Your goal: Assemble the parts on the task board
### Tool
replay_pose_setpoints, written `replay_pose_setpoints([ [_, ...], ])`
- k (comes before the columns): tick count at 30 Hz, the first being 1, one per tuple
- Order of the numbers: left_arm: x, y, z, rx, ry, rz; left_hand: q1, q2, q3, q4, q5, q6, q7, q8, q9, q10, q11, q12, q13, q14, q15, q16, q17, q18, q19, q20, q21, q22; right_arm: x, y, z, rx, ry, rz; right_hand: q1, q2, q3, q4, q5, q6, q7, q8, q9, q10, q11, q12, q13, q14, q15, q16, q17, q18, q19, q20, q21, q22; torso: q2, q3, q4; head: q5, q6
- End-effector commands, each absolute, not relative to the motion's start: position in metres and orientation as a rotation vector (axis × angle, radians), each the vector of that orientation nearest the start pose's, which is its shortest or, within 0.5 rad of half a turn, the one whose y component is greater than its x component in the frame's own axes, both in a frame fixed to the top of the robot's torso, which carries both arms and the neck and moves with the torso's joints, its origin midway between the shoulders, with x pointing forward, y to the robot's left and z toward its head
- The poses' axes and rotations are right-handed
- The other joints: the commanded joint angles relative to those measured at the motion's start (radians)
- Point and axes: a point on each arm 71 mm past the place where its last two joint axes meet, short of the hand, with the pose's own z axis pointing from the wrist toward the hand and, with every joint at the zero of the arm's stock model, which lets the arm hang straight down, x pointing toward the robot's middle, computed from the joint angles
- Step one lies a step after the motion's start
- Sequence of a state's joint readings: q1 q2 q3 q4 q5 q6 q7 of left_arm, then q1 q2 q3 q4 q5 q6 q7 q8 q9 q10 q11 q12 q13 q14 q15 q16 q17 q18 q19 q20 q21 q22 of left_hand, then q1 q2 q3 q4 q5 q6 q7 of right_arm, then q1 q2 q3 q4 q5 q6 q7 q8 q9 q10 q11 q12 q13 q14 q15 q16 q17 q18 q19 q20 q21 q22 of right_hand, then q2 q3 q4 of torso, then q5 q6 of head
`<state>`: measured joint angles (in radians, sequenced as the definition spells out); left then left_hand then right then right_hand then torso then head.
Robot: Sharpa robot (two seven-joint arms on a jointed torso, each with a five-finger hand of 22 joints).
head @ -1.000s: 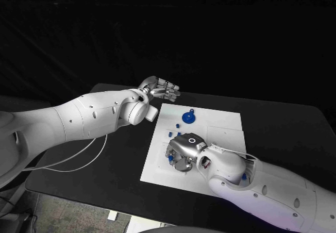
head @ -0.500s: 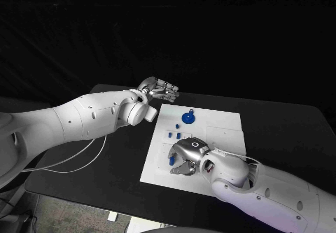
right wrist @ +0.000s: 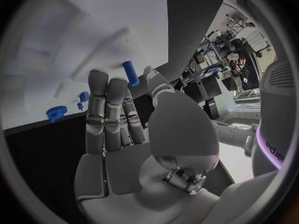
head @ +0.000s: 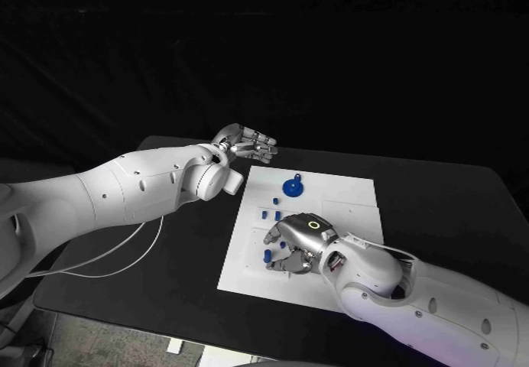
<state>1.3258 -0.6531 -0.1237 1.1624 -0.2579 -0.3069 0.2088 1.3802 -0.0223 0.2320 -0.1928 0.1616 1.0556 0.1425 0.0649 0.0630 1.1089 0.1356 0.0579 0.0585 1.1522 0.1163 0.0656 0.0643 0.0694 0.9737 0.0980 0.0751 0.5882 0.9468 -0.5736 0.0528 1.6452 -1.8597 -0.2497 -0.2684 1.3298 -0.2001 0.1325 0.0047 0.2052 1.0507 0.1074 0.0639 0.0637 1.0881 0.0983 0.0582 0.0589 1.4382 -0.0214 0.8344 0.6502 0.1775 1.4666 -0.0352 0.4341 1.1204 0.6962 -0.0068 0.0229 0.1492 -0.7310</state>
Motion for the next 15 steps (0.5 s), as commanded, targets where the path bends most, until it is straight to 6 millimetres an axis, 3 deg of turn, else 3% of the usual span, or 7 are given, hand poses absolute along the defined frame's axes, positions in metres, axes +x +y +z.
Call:
replay_pose_setpoints([
  [1, 0.564, 0.219, -0.165, -0.870, 1.543, -1.206, -0.001, 0.009, 0.003, 0.003, 0.002, 0.001, 0.001, -0.002, -0.001, -0.003, -0.001, 0.000, -0.001, -0.001, 0.002, -0.003, 0.001, 0.008, -0.006, 0.000, -0.003, 0.001, 0.402, -0.046, -0.220, -0.361, 1.584, 0.858, 0.006, -0.003, -0.005, 0.014, -0.003, -0.008, -0.001, -0.002, -0.001, -0.004, -0.002, 0.001, 0.000, 0.001, 0.007, 0.005, -0.002, 0.017, 0.041, 0.004, 0.004, -0.006, 0.000, -0.0001, -0.0003, -0.013, 0.006],
  [3, 0.564, 0.220, -0.165, -0.870, 1.543, -1.206, -0.001, 0.009, 0.003, 0.003, 0.002, 0.001, 0.001, -0.002, -0.001, -0.003, -0.001, 0.000, -0.001, -0.001, 0.002, -0.003, 0.001, 0.008, -0.006, 0.000, -0.003, 0.001, 0.407, -0.055, -0.211, -0.310, 1.577, 0.868, 0.003, 0.004, -0.004, 0.019, -0.008, -0.010, -0.008, -0.001, -0.001, 0.015, -0.008, 0.001, 0.000, 0.001, 0.003, 0.005, -0.003, 0.015, 0.041, 0.002, 0.008, -0.006, -0.001, -0.0007, -0.0001, -0.023, 0.010],
  [6, 0.563, 0.222, -0.166, -0.871, 1.540, -1.209, -0.001, 0.008, 0.002, 0.004, 0.002, -0.002, 0.002, -0.002, -0.001, -0.002, -0.001, 0.000, -0.001, 0.000, 0.001, -0.002, 0.001, 0.008, -0.006, 0.000, -0.003, 0.000, 0.419, -0.076, -0.199, -0.214, 1.596, 0.862, -0.004, 0.032, 0.035, 0.005, -0.039, 0.000, 0.006, -0.002, -0.001, 0.081, -0.023, 0.001, 0.000, 0.003, -0.007, 0.007, -0.004, -0.003, 0.042, -0.008, 0.025, -0.001, -0.001, -0.0016, -0.0028, -0.044, 0.018],
  [8, 0.562, 0.225, -0.166, -0.872, 1.537, -1.214, -0.002, 0.007, 0.001, 0.005, 0.002, -0.003, 0.002, -0.002, -0.001, 0.000, -0.002, 0.000, -0.001, 0.001, 0.001, -0.002, 0.001, 0.008, -0.005, 0.000, -0.003, -0.001, 0.427, -0.093, -0.194, -0.148, 1.626, 0.853, -0.015, 0.063, 0.086, 0.014, -0.061, 0.004, 0.012, -0.002, -0.001, 0.193, -0.048, 0.007, 0.004, 0.008, -0.022, 0.015, 0.000, -0.020, 0.046, -0.019, 0.067, 0.016, -0.001, -0.0020, -0.0056, -0.055, 0.022],
  [10, 0.562, 0.227, -0.165, -0.871, 1.534, -1.222, -0.002, 0.010, 0.003, 0.006, 0.002, 0.006, -0.003, 0.000, -0.001, 0.016, -0.008, 0.000, -0.001, 0.002, 0.000, -0.002, 0.001, 0.008, -0.005, 0.000, -0.003, -0.001, 0.434, -0.112, -0.190, -0.081, 1.660, 0.842, -0.008, 0.078, 0.137, 0.010, -0.072, 0.033, -0.001, 0.007, 0.003, 0.273, -0.075, 0.017, 0.014, 0.006, -0.037, 0.017, 0.002, -0.031, 0.044, -0.032, 0.072, 0.019, -0.003, -0.0025, -0.0097, -0.086, 0.028],
  [12, 0.561, 0.230, -0.165, -0.869, 1.530, -1.235, -0.007, 0.009, 0.004, 0.008, 0.001, 0.013, -0.005, -0.002, -0.001, 0.025, -0.011, 0.000, -0.001, 0.005, -0.002, -0.002, 0.001, 0.007, -0.003, -0.001, -0.003, -0.002, 0.442, -0.135, -0.187, -0.006, 1.701, 0.820, -0.015, 0.073, 0.180, -0.001, -0.091, 0.068, -0.015, 0.004, 0.004, 0.342, -0.098, 0.021, 0.033, 0.007, -0.054, 0.019, 0.004, -0.050, 0.045, -0.049, 0.092, 0.028, -0.004, -0.0018, -0.0129, -0.102, 0.033],
  [15, 0.558, 0.233, -0.165, -0.867, 1.526, -1.256, -0.012, 0.007, 0.002, 0.010, -0.001, 0.008, -0.004, -0.002, -0.001, 0.034, -0.014, 0.000, -0.001, 0.018, -0.006, -0.001, 0.002, 0.007, 0.006, -0.005, 0.000, -0.002, 0.450, -0.164, -0.186, 0.096, 1.778, 0.780, -0.044, 0.062, 0.187, -0.002, -0.094, 0.087, -0.025, 0.002, 0.005, 0.416, -0.118, 0.046, 0.079, 0.007, -0.066, 0.016, 0.004, -0.065, 0.044, -0.065, 0.084, 0.025, -0.004, -0.0001, -0.0197, -0.115, 0.036],
])
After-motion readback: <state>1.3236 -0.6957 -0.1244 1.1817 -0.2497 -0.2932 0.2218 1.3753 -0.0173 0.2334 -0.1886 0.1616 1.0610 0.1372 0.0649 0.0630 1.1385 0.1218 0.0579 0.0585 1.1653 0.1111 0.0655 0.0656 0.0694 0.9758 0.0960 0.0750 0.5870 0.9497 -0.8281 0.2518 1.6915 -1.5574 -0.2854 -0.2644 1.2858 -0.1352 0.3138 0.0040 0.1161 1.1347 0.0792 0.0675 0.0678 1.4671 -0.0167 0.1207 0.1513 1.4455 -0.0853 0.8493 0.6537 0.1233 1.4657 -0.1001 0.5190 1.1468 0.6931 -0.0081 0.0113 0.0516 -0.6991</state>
